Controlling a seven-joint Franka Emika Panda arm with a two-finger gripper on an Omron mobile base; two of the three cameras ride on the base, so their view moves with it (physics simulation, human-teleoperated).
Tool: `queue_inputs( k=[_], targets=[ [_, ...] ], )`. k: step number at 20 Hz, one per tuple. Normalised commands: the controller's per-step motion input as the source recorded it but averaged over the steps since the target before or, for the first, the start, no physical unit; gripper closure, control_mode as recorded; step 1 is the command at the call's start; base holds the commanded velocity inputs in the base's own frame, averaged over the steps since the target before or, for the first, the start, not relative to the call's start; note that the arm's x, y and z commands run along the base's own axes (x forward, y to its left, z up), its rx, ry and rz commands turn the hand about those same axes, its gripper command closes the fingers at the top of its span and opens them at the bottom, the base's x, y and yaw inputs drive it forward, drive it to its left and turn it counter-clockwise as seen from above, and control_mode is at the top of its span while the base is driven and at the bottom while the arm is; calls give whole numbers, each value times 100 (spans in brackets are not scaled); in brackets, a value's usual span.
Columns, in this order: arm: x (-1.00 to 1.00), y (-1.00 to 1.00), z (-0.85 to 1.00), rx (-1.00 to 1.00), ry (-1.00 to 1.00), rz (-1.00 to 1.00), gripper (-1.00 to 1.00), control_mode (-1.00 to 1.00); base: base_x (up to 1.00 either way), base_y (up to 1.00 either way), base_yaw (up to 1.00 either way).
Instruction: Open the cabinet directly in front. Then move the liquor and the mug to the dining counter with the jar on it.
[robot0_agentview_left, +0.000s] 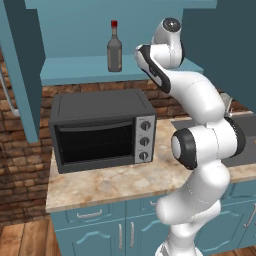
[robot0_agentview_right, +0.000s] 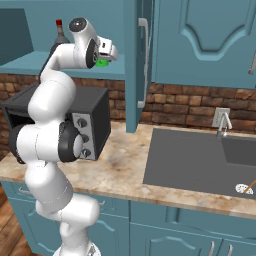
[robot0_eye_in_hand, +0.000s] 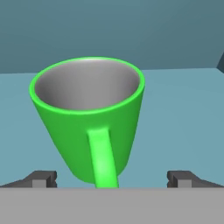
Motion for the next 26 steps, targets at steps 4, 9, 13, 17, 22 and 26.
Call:
queue_inputs(
  k=[4,9,13,17,22,26],
  targets=[
    [0,0,0,0,0,1,-100,-100,0,0,0],
    [-6,0,0,0,0,0,100,-100,0,0,0],
    [0,0,0,0,0,0,100,-100,0,0,0],
    [0,0,0,0,0,0,100,-100,0,0,0],
    [0,0,0,0,0,0,100,-100,0,0,0],
    [-37,2,9,0,-6,4,100,-100,0,0,0]
  ],
)
